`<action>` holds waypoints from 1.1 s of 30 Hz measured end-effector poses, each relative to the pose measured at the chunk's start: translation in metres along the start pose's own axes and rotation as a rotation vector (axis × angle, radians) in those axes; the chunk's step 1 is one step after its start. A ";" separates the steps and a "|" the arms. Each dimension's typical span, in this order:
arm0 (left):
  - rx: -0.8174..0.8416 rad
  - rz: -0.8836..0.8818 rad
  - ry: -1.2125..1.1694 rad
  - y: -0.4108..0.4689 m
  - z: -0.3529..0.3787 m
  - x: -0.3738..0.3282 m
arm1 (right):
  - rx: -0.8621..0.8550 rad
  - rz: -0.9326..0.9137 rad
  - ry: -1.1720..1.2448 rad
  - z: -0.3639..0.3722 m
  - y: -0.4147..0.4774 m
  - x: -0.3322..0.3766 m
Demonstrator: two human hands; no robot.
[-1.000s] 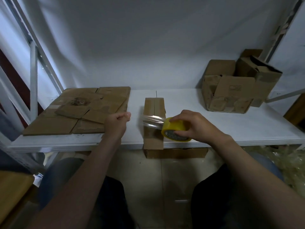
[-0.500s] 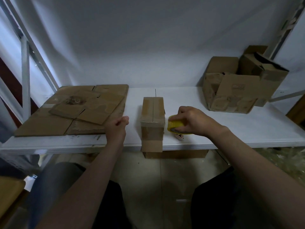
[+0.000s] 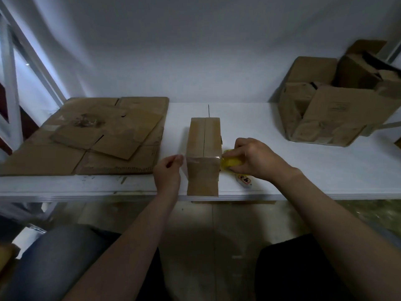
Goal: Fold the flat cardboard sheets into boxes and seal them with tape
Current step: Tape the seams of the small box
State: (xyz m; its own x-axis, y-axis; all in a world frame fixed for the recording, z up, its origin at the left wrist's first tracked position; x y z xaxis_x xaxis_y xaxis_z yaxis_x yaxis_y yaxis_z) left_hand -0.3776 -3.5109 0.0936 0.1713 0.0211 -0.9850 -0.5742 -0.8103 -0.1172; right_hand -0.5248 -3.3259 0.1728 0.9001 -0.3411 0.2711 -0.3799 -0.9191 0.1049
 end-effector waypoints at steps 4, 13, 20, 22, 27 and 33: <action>-0.025 0.022 0.018 0.005 0.012 0.001 | -0.020 0.014 0.018 0.004 0.011 -0.004; 0.075 0.118 0.262 0.021 0.010 -0.015 | -0.063 0.002 0.044 0.004 0.023 -0.004; 0.053 0.098 0.342 0.031 0.000 -0.032 | -0.072 -0.011 0.048 0.007 0.026 -0.006; 0.033 0.146 0.308 0.024 0.007 -0.047 | -0.074 -0.013 0.051 0.008 0.027 -0.005; 0.107 0.102 0.418 0.009 0.048 -0.052 | -0.080 -0.015 0.040 0.009 0.029 -0.002; 0.005 0.028 0.434 0.009 0.052 -0.050 | -0.098 -0.020 0.050 0.010 0.030 -0.003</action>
State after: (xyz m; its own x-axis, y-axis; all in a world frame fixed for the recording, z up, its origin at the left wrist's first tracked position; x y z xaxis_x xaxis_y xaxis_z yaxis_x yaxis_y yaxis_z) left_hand -0.4334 -3.4888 0.1354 0.4757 -0.2498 -0.8434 -0.5869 -0.8043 -0.0929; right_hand -0.5366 -3.3544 0.1652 0.8970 -0.3103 0.3148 -0.3830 -0.9011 0.2031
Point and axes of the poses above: each hand's wrist, its own y-axis towards the middle knuckle, its own z-axis out of the palm, x = y × z, the point moved 8 cm from there along y, towards the middle knuckle, and after that the axes turned 7 degrees about x, right-handed, at the moved point
